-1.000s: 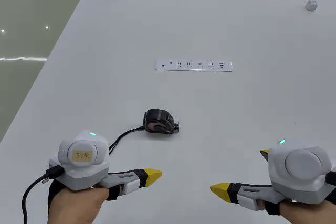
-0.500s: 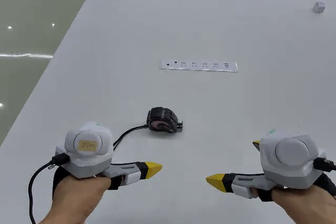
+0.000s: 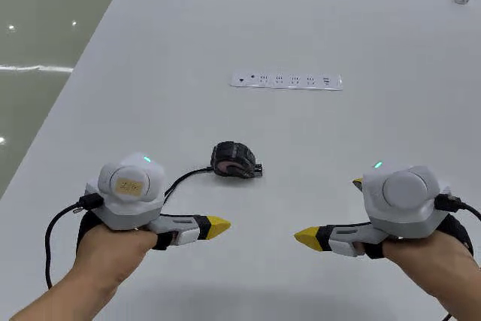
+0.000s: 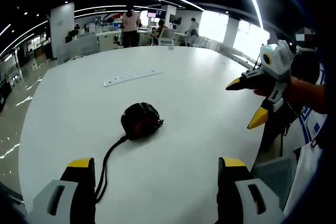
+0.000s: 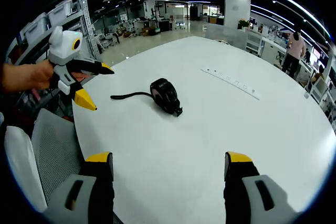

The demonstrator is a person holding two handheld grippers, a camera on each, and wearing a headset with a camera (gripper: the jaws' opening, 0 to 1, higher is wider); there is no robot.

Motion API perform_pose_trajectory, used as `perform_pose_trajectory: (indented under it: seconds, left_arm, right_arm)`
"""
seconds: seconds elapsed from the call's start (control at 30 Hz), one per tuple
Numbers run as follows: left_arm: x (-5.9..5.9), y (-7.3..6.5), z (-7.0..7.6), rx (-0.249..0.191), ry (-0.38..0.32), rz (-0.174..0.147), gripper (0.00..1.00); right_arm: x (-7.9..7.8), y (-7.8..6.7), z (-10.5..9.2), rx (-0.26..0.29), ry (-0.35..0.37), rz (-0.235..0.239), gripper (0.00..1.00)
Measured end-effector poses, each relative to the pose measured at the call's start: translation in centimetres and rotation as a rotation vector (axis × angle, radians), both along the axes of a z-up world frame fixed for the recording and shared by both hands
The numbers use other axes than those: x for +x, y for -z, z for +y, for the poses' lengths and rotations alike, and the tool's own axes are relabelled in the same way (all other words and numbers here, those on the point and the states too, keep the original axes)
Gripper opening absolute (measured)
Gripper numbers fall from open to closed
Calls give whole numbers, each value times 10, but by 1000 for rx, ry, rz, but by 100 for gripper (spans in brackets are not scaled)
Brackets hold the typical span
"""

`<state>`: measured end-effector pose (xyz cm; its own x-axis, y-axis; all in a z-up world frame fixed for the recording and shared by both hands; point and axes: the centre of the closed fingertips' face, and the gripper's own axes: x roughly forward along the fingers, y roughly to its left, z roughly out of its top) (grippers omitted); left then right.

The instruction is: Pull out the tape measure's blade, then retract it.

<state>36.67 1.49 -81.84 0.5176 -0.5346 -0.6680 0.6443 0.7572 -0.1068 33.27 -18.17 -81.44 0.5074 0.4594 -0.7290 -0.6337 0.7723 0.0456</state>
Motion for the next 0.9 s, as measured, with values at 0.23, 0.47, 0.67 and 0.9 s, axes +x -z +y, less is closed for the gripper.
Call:
perform_pose_trajectory:
  seconds: [0.23,0.47,0.67,0.9]
  left_arm:
    - [10,2,-3,37,66,-14,94]
    - [18,2,-5,65,132,-25,93]
    - [28,3,-6,82,170,-32,93]
    - [35,3,-13,100,238,-42,91]
  right_arm:
    - [9,3,5,-11,-44,-5,88]
    - [18,9,7,-30,-86,-7,87]
    - [24,13,8,-52,-123,-9,86]
    - [34,18,7,-78,-170,-18,84]
